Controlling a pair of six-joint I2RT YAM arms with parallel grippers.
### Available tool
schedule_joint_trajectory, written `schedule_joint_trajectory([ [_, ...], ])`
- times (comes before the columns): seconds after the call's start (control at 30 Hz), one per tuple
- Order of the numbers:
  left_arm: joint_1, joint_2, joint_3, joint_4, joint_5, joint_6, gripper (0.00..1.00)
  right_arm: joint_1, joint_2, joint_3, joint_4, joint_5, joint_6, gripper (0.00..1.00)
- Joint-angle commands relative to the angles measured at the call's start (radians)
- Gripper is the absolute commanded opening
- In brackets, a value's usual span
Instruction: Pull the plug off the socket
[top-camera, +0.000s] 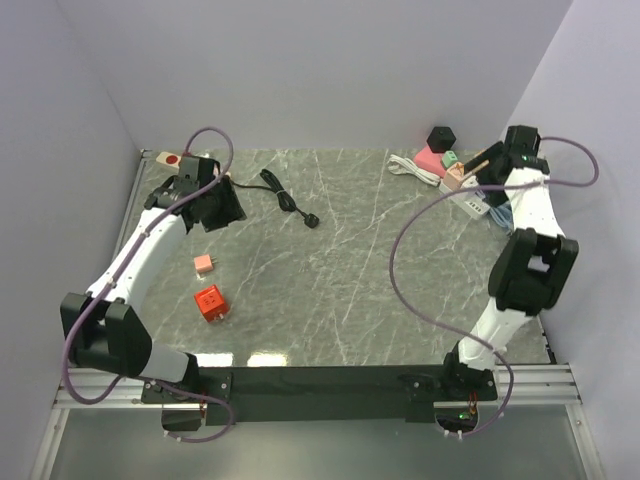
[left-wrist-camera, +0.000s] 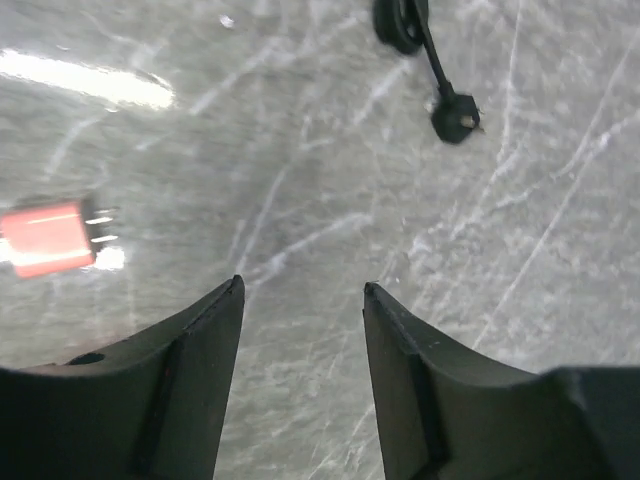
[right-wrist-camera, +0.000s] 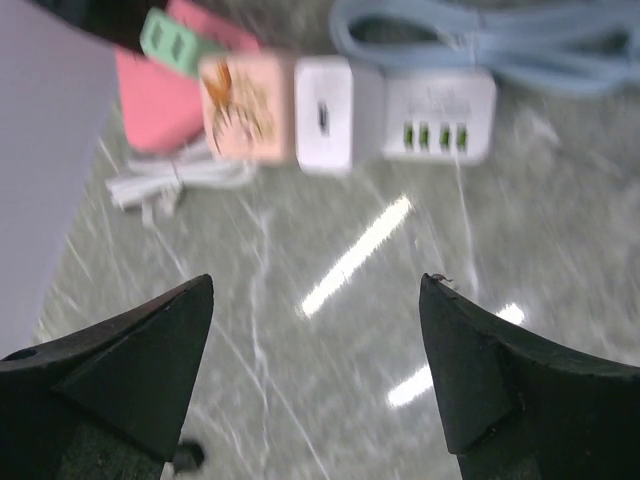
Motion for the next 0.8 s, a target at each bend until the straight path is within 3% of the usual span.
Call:
schedule_joint_trajectory([
  [0.0,-0.018,-0.015,-0.085,0.049,0.087,0.006,0.57,-0.008,0.135,0.169,-0.039,0.101,0.007,0.90],
  [0.2,-0.039,0.019,-0.179,0.136,0.155,-0.010,0.55,-0.032,0.318,0.377,-0.010,0.107,0.038,0.90],
  [0.43,-0.091,0.074,-0.175,0.168,0.156,-0.030,0.53,-0.033,0.534,0.624,-0.037,0.057,0.061,0.89],
  [0.57,-0.093,0.138,-0.195,0.192,0.122,-0.036,0.52,-0.027,0.607,0.635,-0.031,-0.078,0.066,0.83],
  [0.77,-0.093,0.195,-0.218,0.198,0.103,-0.059,0.50,0.039,0.505,0.403,0.044,-0.146,0.018,0.81],
])
